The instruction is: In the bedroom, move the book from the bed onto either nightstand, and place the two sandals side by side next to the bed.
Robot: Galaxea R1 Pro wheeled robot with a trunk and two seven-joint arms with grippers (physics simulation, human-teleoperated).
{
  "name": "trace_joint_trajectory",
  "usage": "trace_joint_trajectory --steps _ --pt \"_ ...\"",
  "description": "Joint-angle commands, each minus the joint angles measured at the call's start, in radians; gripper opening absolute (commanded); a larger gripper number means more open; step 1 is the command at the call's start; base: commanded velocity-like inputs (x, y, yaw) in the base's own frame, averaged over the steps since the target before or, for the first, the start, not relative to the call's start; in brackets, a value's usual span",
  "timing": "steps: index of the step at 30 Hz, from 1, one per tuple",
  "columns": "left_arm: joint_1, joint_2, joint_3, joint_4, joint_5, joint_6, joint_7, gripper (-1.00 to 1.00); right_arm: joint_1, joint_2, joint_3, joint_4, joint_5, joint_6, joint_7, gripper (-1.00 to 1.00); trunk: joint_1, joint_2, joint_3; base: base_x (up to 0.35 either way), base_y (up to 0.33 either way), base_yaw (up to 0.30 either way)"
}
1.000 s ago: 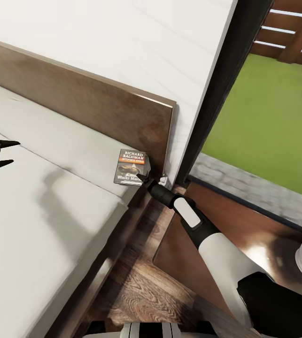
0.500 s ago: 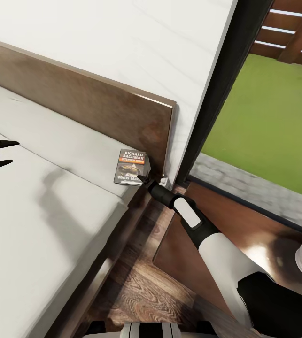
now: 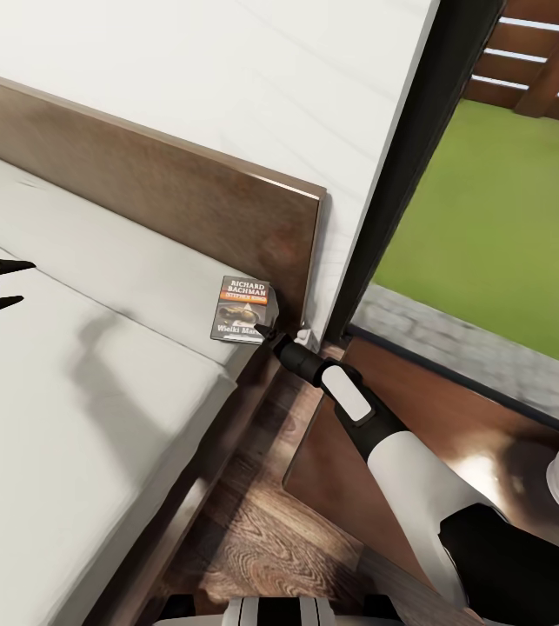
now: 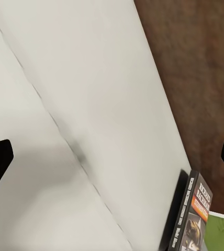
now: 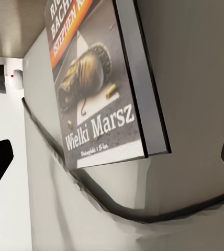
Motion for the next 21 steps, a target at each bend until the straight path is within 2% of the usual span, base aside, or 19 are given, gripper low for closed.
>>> trace_joint_trajectory --steps 1,21 --pt "-0.001 0.000 0.005 0.000 -0.007 0.004 -0.006 1.00 -0.001 0.000 0.000 0.000 -0.005 0.003 0.001 1.00 0.000 0.000 -0.001 0.000 0.000 0.000" --pt "-0.001 0.000 0.004 0.000 -0.007 0.004 -0.006 1.00 -0.001 0.000 0.000 0.000 -0.005 0.003 0.000 1.00 0.000 0.000 -0.001 0.000 0.000 0.000"
